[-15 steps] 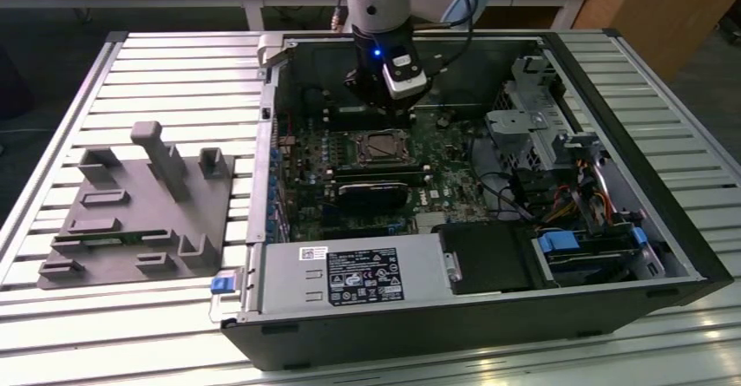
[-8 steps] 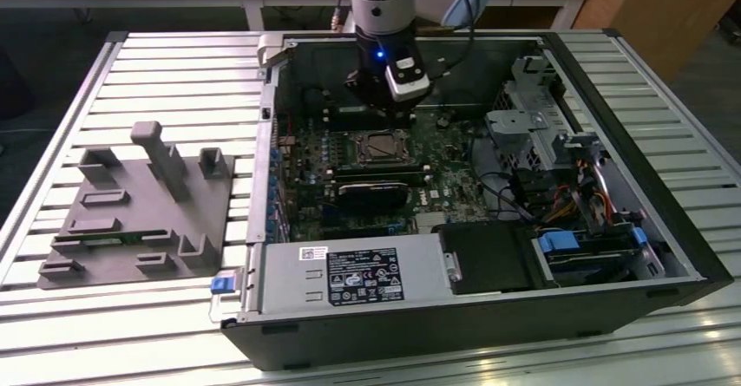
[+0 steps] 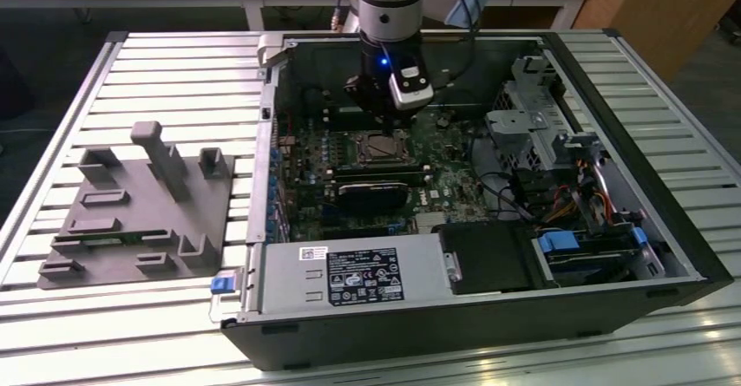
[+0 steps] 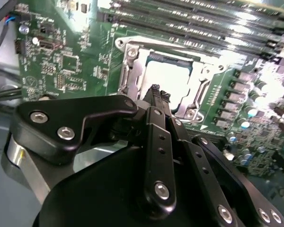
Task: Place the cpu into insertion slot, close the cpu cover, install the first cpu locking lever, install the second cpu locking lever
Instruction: 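Install the first cpu locking lever, then install the second cpu locking lever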
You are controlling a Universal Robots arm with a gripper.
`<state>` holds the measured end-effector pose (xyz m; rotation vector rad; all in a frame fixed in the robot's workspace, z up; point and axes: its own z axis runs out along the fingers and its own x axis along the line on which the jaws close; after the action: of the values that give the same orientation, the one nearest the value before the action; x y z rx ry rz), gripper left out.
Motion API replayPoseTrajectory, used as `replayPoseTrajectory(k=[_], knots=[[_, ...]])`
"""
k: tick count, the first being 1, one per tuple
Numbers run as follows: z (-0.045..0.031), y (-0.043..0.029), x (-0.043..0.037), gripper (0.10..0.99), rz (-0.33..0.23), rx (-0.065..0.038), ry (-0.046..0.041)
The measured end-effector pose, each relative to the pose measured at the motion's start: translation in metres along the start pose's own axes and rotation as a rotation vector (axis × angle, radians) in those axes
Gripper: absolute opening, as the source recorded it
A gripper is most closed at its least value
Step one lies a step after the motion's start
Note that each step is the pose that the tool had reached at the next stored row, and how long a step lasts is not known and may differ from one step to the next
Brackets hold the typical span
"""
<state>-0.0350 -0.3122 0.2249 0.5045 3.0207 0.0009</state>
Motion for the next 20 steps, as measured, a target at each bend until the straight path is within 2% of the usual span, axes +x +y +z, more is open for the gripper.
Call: replayPoseTrajectory(k=[3,6,9,20], knots=[[0.0009,-0.0037,-0.0015,0.106,0.0,0.004,0.0128],[0.0015,-0.0074,-0.0028,0.106,0.0,0.007,0.0203],[0.0016,-0.0096,-0.0036,0.106,0.0,0.007,0.0215],[0.0016,-0.0102,-0.0037,0.106,0.0,0.007,0.0216]])
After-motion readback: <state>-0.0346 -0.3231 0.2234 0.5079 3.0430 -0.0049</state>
